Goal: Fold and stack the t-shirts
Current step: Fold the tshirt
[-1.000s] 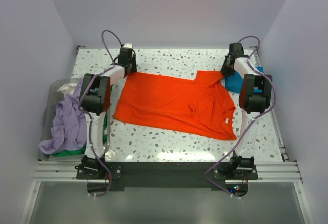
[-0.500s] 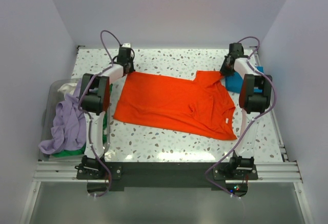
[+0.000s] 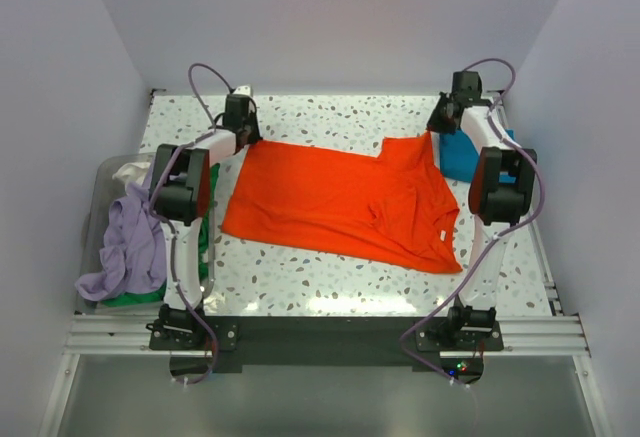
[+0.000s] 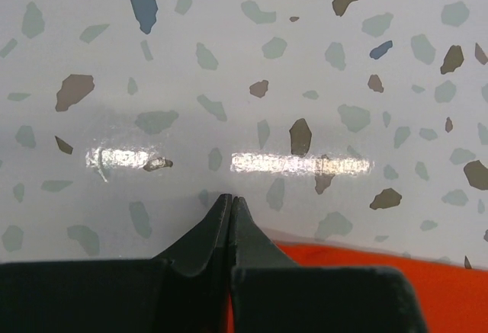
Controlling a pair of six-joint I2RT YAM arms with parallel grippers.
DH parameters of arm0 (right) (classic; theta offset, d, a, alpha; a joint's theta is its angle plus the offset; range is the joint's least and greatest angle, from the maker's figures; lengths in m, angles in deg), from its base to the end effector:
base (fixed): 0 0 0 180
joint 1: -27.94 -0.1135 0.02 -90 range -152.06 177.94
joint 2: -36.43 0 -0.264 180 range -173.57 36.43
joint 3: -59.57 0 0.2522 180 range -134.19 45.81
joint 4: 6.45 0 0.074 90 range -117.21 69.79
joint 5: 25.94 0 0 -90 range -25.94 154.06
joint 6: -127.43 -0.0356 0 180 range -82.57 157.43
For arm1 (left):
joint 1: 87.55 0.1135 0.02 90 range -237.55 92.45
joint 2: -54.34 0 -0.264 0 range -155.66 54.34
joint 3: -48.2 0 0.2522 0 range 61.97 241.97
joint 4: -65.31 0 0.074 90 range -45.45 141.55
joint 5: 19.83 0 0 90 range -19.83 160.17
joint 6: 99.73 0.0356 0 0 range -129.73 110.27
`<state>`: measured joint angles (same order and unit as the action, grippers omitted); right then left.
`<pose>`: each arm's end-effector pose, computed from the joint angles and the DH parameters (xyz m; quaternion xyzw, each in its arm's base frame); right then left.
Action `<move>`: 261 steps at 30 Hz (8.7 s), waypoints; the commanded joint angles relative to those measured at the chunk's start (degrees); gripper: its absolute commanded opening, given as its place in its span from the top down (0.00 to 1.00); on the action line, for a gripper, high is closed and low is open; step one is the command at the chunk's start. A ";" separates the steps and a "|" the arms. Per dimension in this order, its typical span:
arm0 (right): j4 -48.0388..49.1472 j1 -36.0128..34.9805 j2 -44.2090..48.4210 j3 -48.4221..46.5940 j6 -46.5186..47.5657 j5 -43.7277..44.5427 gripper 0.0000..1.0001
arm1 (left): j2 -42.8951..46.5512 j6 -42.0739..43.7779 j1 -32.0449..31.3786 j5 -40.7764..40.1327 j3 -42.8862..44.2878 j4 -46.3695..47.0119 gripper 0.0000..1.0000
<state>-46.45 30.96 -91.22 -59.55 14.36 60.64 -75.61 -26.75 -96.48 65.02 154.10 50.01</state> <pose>0.5026 -0.0244 0.2030 0.2007 0.9131 0.0891 0.3436 0.4988 -0.0752 0.1437 -0.0829 0.8994 -0.0564 0.4255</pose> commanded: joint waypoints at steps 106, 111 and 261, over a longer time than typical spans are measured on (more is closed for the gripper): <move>10.69 -14.80 26.67 38.39 4.44 7.20 0.54 | 40.83 -2.50 -4.26 12.18 -49.51 25.62 0.28; 7.35 -16.12 25.70 37.78 4.53 9.48 0.62 | 40.65 -2.32 -4.26 12.00 -49.60 25.71 0.27; 4.01 -30.98 41.43 51.14 -5.14 4.56 0.69 | 37.31 -1.44 -4.78 11.74 -47.75 23.95 0.21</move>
<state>-42.56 0.34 -53.28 -5.63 9.31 65.53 -38.45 -29.63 -100.88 76.85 104.31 73.02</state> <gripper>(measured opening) 0.267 0.791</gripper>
